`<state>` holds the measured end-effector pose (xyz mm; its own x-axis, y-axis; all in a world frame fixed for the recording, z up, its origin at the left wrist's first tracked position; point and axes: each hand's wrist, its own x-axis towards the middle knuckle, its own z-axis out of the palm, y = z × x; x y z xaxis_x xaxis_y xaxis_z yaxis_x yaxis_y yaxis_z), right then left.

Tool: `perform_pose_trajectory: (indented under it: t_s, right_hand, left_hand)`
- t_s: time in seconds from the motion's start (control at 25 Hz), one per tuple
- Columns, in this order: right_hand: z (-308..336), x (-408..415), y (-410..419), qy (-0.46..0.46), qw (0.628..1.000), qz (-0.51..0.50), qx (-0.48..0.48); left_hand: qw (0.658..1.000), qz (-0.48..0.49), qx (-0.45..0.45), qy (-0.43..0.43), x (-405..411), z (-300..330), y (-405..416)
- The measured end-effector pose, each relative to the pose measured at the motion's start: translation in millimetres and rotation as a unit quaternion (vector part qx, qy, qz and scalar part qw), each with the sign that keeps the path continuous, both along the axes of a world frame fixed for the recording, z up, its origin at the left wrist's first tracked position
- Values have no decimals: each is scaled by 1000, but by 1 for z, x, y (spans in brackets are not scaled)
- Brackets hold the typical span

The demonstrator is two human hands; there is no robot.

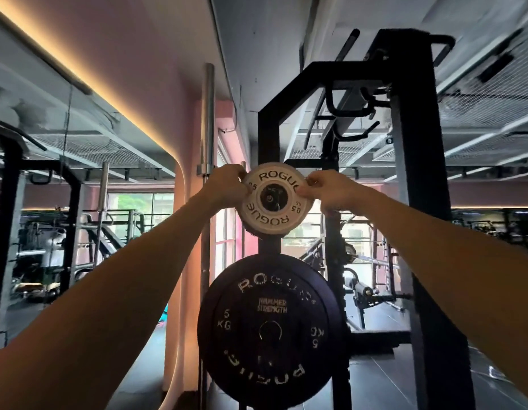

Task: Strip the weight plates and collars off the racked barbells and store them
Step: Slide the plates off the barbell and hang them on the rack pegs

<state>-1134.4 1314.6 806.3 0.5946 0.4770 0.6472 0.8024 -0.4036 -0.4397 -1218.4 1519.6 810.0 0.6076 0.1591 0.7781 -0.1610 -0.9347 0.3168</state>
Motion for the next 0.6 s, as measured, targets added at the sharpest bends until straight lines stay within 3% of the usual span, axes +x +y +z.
perform_pose_trajectory:
  t_s: [0.6]
  right_hand:
    - [17,141,69,20,998,-38,38]
  left_hand:
    - [999,21,30,-16,147,21,63]
